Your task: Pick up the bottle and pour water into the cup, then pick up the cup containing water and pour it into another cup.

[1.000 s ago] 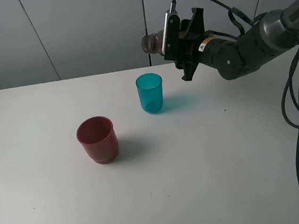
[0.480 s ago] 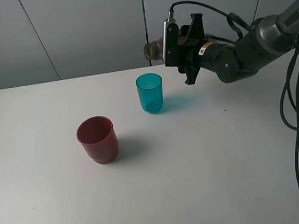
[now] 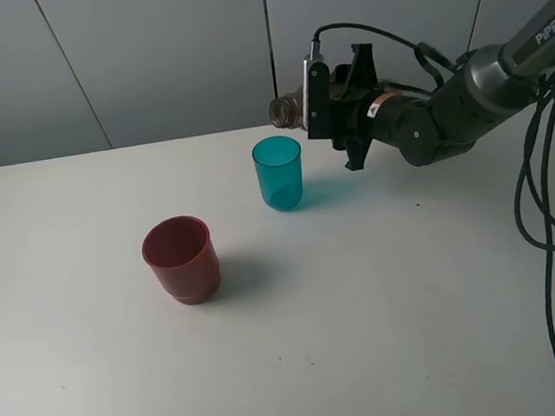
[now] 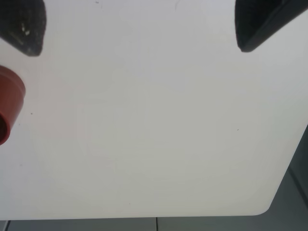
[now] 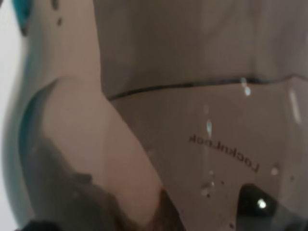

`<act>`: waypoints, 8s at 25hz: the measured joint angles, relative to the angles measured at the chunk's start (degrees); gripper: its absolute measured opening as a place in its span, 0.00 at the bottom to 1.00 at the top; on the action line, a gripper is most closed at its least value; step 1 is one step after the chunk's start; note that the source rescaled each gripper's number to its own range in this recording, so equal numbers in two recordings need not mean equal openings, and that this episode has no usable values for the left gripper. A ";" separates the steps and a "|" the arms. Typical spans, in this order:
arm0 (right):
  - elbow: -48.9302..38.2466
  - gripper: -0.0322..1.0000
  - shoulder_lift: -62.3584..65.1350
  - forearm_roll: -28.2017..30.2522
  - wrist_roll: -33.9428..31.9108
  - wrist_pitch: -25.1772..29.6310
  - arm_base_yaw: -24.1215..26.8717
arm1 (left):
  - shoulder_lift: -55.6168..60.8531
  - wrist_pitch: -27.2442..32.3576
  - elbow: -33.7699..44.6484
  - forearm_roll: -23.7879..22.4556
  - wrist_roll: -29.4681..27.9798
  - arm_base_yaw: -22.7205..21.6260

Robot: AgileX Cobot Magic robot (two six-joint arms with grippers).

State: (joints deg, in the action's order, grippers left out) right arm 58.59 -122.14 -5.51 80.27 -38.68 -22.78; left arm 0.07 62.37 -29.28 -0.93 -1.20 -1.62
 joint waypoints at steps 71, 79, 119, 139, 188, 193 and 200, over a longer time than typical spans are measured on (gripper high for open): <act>3.40 0.04 -0.02 -3.10 30.60 -2.67 0.00 | 0.00 0.00 0.00 0.00 0.12 0.00; 3.40 0.04 -0.02 -1.27 32.80 -4.64 0.00 | 0.00 0.00 0.00 0.00 0.12 0.00; 3.40 0.04 2.35 7.43 9.47 -1.32 0.00 | 0.00 0.00 0.00 0.00 -0.08 0.00; -5.72 0.04 11.67 16.94 -77.86 1.78 9.79 | 0.00 0.00 0.00 0.00 -0.08 0.00; -17.88 0.99 11.58 22.24 -87.91 -1.42 17.64 | 0.00 0.00 0.00 0.00 -0.08 0.00; -23.07 0.99 16.26 19.46 -83.87 -1.32 17.64 | 0.00 0.00 0.00 0.00 0.13 0.00; -30.76 0.99 22.27 17.77 -83.17 -0.96 17.64 | 0.00 0.00 0.00 0.00 0.26 0.00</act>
State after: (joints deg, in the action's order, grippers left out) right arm 27.83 -99.86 12.26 -2.90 -39.64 -5.14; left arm 0.07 62.37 -29.28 -0.93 -0.94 -1.62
